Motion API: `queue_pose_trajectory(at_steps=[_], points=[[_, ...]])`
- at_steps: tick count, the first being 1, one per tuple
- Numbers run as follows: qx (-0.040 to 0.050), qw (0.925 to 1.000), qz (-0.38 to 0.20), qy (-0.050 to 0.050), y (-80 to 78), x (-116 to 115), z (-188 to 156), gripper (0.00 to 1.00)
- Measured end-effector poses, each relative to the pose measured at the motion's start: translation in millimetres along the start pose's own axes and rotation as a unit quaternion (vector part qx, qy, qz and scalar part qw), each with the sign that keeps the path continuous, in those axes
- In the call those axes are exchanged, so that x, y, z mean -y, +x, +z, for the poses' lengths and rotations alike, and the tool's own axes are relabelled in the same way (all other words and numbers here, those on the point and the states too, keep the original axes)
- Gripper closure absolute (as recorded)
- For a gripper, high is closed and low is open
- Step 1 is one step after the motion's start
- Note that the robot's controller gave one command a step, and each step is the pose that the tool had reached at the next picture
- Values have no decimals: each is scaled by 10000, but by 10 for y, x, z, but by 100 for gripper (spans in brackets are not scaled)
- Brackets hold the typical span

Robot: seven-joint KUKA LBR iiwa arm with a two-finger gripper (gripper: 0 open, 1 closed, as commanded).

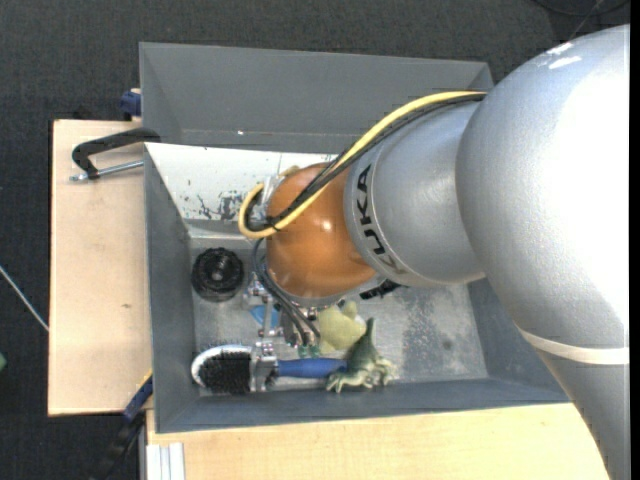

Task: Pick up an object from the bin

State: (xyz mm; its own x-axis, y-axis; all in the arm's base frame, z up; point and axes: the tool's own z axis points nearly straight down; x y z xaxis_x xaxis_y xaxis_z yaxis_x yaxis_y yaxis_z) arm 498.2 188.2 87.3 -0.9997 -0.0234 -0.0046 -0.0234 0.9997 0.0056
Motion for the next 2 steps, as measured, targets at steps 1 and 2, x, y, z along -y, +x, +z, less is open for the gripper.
queue_pose_trajectory(at_steps=[1, 2], points=[[-73, 10000, 0, 14, 36, 3, 22, 100], [37, 9993, -384, 11, -74, 145, -1454, 100]])
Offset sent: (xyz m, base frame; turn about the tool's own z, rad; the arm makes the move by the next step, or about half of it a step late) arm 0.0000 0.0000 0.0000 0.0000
